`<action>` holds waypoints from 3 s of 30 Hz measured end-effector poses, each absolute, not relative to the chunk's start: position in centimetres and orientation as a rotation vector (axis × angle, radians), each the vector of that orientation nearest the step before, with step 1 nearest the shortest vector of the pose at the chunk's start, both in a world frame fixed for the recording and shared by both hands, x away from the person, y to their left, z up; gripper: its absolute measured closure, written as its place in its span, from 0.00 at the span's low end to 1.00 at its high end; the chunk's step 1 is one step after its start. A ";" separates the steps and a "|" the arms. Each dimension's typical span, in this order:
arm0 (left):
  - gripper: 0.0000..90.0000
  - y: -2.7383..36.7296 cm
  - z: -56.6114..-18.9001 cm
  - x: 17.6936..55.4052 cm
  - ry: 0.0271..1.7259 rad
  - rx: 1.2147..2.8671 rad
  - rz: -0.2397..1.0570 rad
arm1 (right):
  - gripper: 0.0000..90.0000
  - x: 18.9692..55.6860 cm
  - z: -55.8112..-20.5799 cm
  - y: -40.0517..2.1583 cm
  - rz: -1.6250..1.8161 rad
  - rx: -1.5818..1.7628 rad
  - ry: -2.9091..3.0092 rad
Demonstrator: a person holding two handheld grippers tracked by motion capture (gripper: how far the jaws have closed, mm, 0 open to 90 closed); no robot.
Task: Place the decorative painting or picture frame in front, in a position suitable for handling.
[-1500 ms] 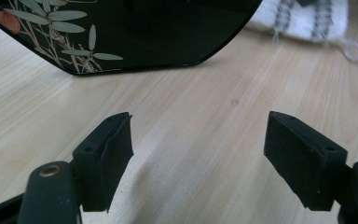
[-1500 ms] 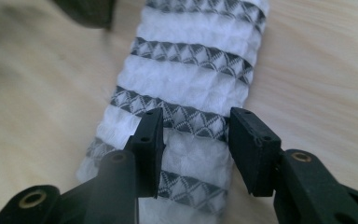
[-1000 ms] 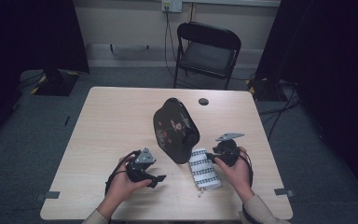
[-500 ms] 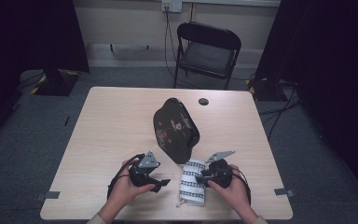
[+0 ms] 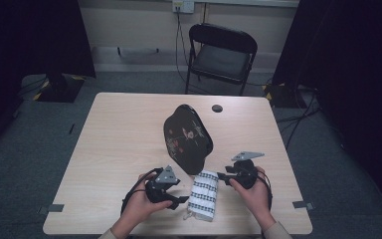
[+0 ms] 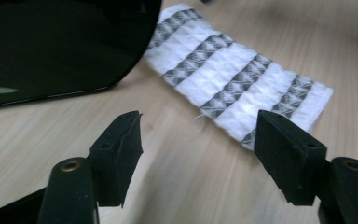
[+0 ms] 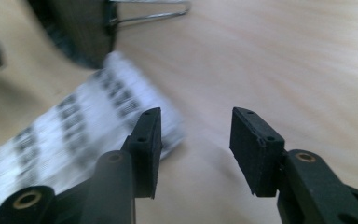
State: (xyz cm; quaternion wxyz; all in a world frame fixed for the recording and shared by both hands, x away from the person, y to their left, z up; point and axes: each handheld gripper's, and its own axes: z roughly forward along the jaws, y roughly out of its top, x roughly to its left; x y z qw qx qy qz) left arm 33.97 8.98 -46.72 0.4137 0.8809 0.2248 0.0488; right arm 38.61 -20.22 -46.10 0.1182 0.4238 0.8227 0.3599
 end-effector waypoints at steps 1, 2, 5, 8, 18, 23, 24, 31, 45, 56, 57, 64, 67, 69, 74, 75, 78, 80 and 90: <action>0.37 8.7 -46.8 33.9 0.556 2.214 0.114 | 0.61 39.1 -46.1 -20.4 1.044 1.242 2.395; 0.38 8.4 -46.8 33.9 0.547 2.218 0.106 | 0.61 39.9 -46.3 -20.4 1.023 1.249 2.379; 0.40 7.5 -47.1 33.7 0.520 2.227 0.088 | 0.61 40.5 -46.5 -20.2 1.009 1.228 2.373; 0.40 6.4 -47.6 33.4 0.495 2.250 0.067 | 0.62 41.1 -46.9 -19.5 0.980 1.214 2.391; 0.36 6.6 -48.0 33.6 0.521 2.308 0.125 | 0.61 39.4 -47.4 -18.9 0.956 1.134 2.463; 0.36 8.6 -47.8 34.2 0.602 2.308 0.182 | 0.62 37.9 -47.5 -19.5 0.962 1.121 2.488; 0.36 9.0 -47.8 34.5 0.627 2.294 0.189 | 0.62 37.6 -47.5 -19.5 0.965 1.117 2.498; 0.40 10.3 -46.4 34.9 0.672 2.211 0.196 | 0.55 36.8 -46.8 -20.0 1.030 1.130 2.452; 0.45 6.7 -48.2 34.3 0.544 2.327 0.135 | 0.50 38.3 -46.0 -20.3 1.031 1.137 2.410; 0.36 11.3 -47.1 34.6 0.691 2.256 0.155 | 0.48 38.6 -45.9 -20.3 1.035 1.131 2.411; 0.35 11.1 -47.2 34.6 0.686 2.256 0.166 | 0.47 38.7 -45.9 -20.2 1.034 1.132 2.414; 0.31 10.3 -48.8 34.4 0.657 2.288 0.163 | 0.47 39.2 -45.5 -19.5 1.041 1.111 2.423; 0.34 10.4 -49.0 34.2 0.650 2.267 0.166 | 0.47 39.2 -45.5 -19.2 1.040 1.100 2.432; 0.46 10.5 -48.8 34.1 0.674 2.257 0.156 | 0.47 39.3 -45.5 -19.1 1.036 1.093 2.436; 0.65 10.6 -48.7 34.2 0.653 2.260 0.112 | 0.47 39.7 -45.3 -18.9 1.029 1.099 2.437; 0.68 10.6 -48.7 34.3 0.653 2.265 0.093 | 0.46 39.7 -45.3 -18.9 1.032 1.098 2.434; 0.78 10.8 -48.5 34.3 0.659 2.268 0.066 | 0.46 39.8 -45.1 -18.8 1.043 1.100 2.429; 0.80 11.1 -48.1 34.3 0.650 2.285 0.056 | 0.46 39.8 -44.9 -18.8 1.046 1.105 2.427; 0.82 15.5 -47.3 35.0 0.822 2.226 0.130 | 0.45 39.8 -44.2 -18.8 1.047 1.085 2.428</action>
